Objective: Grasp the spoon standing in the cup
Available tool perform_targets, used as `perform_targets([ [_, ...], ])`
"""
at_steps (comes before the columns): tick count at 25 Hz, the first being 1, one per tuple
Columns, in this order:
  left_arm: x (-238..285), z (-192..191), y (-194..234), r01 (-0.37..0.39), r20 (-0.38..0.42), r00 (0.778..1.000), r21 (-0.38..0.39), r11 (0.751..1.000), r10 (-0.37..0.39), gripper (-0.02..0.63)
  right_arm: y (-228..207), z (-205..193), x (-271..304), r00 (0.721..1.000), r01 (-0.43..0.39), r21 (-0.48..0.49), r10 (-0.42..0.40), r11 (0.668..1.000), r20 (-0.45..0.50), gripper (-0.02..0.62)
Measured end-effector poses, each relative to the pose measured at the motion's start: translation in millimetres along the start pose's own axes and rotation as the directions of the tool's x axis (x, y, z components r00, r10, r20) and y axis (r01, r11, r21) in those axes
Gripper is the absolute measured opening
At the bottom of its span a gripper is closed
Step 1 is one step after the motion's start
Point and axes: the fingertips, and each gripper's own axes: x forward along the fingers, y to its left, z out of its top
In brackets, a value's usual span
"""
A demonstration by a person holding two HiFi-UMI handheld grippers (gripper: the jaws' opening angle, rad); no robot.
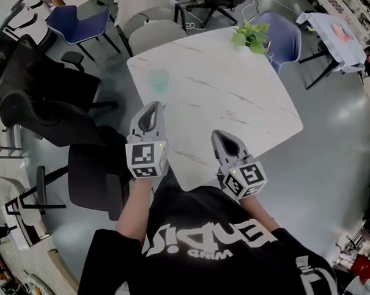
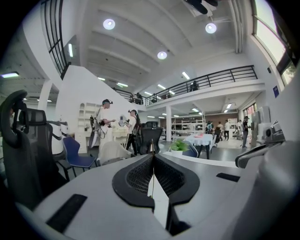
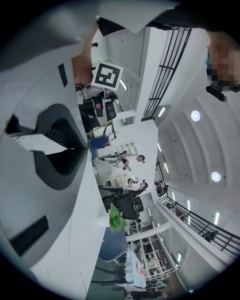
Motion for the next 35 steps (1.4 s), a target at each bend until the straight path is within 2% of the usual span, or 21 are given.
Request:
perform_targets([
  [9, -50.6, -5.0, -17.3, -0.019, 0.004, 1.0, -0.037, 0.999, 0.019, 0.02, 6.5, 1.6, -21.4, 1.0, -0.011, -0.006, 0.011, 1.0, 0.027, 0.013],
  [20, -114.8, -22.6, -40.0, -0.046, -0.03, 0.999, -0.078, 0.996, 0.044, 0.02, 23.3, -2.3, -38.9, 0.997, -0.069, -0.019, 0.07, 0.997, 0.029, 0.012],
  [35, -152.0, -33.7, -46.8, -0.084, -0.031, 0.996, -0.099, 0.992, 0.081, 0.02, 45.0, -14.9, -49.7, 0.992, -0.125, -0.045, 0.125, 0.991, 0.009, 0.012],
])
